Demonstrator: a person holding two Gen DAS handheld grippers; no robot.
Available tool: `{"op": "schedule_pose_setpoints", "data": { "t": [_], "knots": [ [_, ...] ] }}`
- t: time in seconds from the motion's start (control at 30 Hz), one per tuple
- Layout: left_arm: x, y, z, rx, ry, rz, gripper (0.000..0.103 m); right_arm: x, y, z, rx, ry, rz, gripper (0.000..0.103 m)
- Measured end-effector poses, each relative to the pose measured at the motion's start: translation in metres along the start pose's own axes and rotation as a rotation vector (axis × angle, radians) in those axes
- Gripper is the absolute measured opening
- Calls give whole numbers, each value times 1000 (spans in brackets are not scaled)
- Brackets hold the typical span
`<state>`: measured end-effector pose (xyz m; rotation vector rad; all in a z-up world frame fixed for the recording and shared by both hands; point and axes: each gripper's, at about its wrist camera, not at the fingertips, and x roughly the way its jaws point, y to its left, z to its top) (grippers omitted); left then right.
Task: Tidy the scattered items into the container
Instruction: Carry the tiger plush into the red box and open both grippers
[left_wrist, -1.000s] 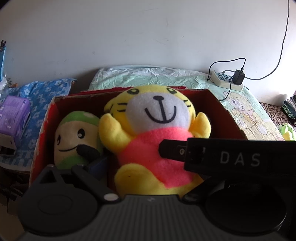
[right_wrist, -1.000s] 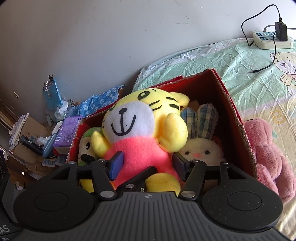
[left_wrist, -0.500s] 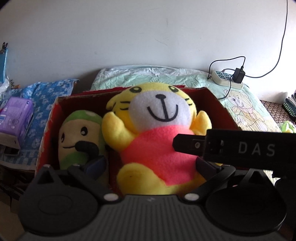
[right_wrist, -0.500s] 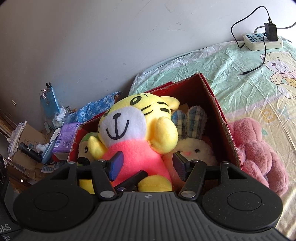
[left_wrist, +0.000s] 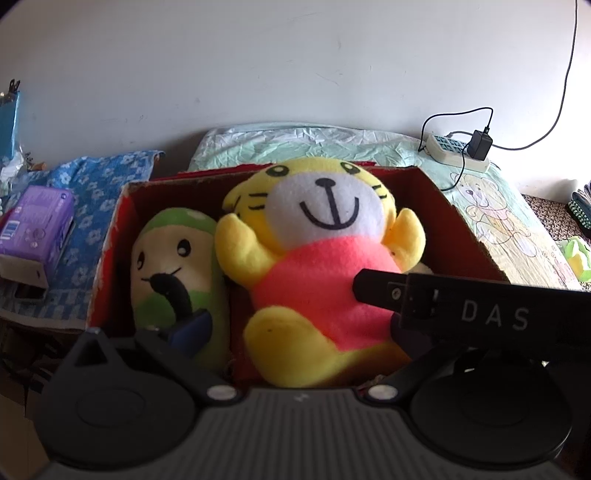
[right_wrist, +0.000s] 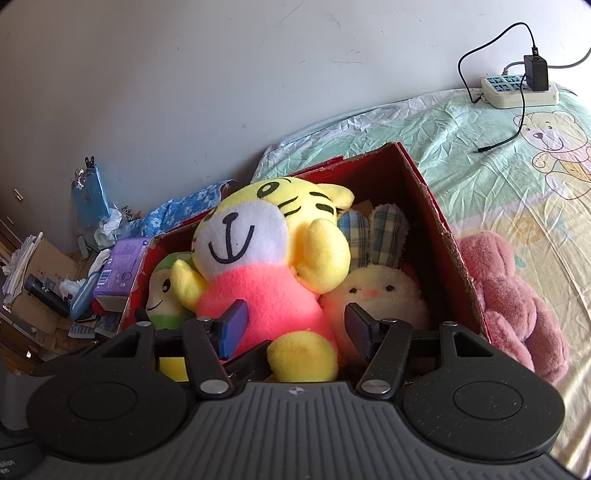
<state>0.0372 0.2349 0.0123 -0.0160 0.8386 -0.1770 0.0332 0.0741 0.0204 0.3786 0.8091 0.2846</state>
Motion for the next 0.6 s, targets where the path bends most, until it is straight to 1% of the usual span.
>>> {"op": "schedule_pose_setpoints", "data": {
  "t": [0.13, 0.43, 0.6],
  "knots": [
    [-4, -2, 0, 1, -1, 15, 103, -3, 1, 0, 2, -13, 7, 62],
    [-17, -3, 0, -32, -9, 41, 103, -22, 3, -4, -9, -90, 18, 62],
    [-19, -5, -2, -46, 3, 70, 103, -29, -3, -5, -16, -95, 49, 62]
  ]
}}
